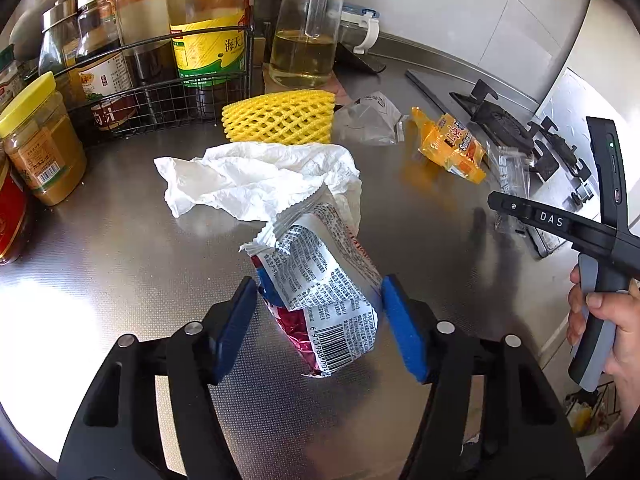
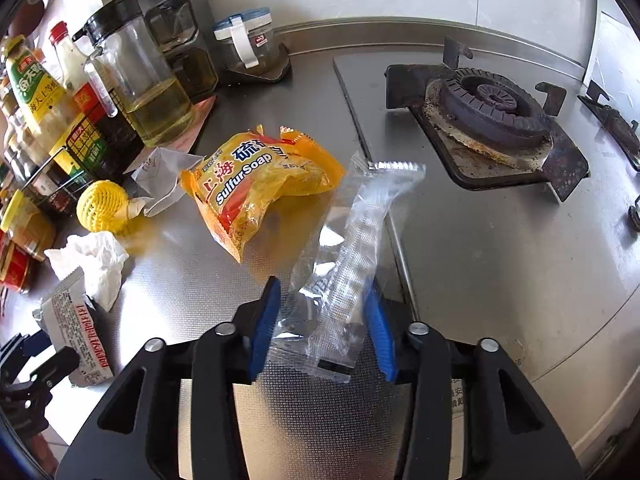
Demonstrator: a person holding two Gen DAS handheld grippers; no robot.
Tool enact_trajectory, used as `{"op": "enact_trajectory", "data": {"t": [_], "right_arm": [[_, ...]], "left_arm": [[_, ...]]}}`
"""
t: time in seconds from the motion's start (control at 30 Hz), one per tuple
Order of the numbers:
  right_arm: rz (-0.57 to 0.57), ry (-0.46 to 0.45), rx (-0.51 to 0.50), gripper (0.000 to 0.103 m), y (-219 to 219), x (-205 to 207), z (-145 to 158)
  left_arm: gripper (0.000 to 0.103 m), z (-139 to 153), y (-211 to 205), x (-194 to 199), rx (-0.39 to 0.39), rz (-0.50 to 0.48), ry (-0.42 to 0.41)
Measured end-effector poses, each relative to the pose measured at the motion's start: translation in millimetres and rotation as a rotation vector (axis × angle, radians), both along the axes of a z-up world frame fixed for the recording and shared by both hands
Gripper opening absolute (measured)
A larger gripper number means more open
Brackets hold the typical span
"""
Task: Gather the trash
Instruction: 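Grasp the printed wrapper with the left tool while the right tool grasps the clear sleeve, then carry the wrapper and clear sleeve down over the floor bin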
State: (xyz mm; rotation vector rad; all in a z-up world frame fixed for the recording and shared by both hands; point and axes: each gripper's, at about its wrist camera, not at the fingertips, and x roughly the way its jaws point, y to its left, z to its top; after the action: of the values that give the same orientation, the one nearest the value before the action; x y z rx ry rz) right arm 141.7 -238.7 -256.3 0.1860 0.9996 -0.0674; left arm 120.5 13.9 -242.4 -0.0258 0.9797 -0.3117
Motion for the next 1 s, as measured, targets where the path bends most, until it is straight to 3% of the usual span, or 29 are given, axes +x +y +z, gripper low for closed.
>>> {"op": "enact_trajectory", "data": {"t": [0.13,0.17,0.27,0.33,0.37,0.73,1.0], "right_arm": [[-0.013,0.003,0.043,0.018,-9.4,-4.2,0.0],[-0.014,-0.002,0.054,0.018,-10.4,-5.9,1.2],[-0.003,-0.023,0.068,0.016,-9.1,-14.2,8.9],[0.013,-0.038,0.076,0.016,-6.2,-21.1,16.6],[0.022,-0.045,0.082,0.016,-5.0,-24.9,20.8],[0.139,-0.144,0.16,0.016,-5.1,-106.4,77.3],[0.205,-0.135,0.129,0.016,-13.3,-183.1,84.2]], "left_arm": [[0.054,3.3,-3.1,-5.7,-0.001,-0.01,-0.027],[0.033,4.3,-3.7,-6.5,-0.002,-0.013,-0.029],[0.027,5.5,-4.0,-8.9,-0.005,-0.014,-0.016],[0.01,7.6,-5.4,-13.3,-0.003,-0.017,-0.022],[0.007,9.3,-5.7,-16.0,-0.006,-0.015,-0.022],[0.007,52.4,-19.1,-84.4,-0.047,0.02,-0.084],[0.007,59.6,-44.2,-162.5,-0.074,0.015,-0.075]]}}
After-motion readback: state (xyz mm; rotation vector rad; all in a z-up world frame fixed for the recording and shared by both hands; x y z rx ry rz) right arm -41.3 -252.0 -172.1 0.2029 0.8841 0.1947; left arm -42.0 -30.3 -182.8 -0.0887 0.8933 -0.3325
